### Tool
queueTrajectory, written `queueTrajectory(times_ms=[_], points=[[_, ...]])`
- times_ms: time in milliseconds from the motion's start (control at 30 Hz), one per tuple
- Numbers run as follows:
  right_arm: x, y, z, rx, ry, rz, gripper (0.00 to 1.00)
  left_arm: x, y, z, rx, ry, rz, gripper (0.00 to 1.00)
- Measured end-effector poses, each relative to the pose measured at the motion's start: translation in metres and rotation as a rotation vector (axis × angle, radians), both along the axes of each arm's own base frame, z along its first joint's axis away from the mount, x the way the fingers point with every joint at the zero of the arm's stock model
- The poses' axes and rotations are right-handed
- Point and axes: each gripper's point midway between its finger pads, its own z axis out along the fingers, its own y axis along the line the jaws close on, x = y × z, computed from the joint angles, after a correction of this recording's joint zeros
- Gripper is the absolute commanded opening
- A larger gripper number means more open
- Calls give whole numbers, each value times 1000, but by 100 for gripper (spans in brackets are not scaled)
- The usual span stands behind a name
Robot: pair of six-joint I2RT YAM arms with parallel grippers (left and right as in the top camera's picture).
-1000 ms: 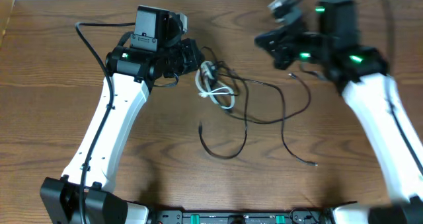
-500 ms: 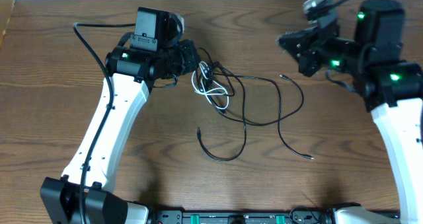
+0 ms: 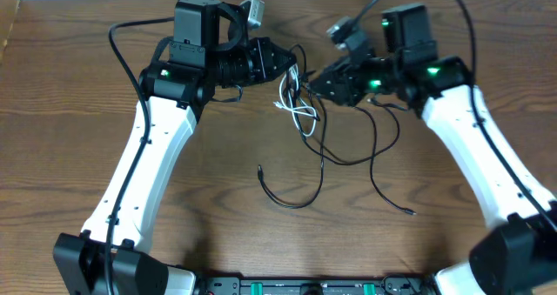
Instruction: Untangle cables
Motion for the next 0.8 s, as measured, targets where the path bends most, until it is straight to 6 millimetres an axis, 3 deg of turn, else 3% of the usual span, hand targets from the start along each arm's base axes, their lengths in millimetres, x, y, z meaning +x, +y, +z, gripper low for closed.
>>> queueTrajectory(times_ms=[333,567,667,767,800], points=[[21,26,-61,-5,76,34,46,-5,-5,5,-50,36,-20,8],[31,42,-64,81,46,90,39,-6,-5,6,-53,38,-23,8],[33,48,-61,125,32,119,28,-6,-5,6,-53,39,-23,8],[35,54,-56,162,20,129,1,-6,-6,6,-53,39,-23,8],[36,54,-55,167,25,124,1,-6,-5,6,-53,38,-23,8]])
